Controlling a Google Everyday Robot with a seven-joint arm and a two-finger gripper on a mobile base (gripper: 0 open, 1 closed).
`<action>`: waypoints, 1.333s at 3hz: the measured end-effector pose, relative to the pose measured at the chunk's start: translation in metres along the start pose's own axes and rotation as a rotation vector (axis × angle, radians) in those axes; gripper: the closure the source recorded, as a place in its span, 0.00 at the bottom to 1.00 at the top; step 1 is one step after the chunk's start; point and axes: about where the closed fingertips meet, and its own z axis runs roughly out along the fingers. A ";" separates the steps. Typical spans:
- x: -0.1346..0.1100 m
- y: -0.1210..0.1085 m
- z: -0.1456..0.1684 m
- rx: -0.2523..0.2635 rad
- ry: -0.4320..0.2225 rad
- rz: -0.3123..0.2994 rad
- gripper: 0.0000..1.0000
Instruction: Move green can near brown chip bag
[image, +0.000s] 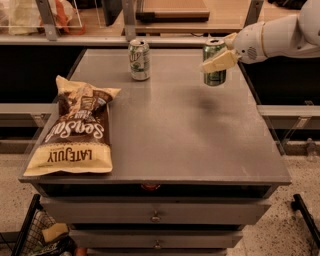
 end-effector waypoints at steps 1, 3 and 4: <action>0.000 0.000 0.000 0.000 0.000 0.000 1.00; -0.032 0.066 -0.007 -0.191 -0.102 -0.036 1.00; -0.047 0.127 0.009 -0.351 -0.168 -0.052 1.00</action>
Offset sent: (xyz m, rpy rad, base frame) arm -0.0561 0.0297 0.0234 0.0834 0.0139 0.1975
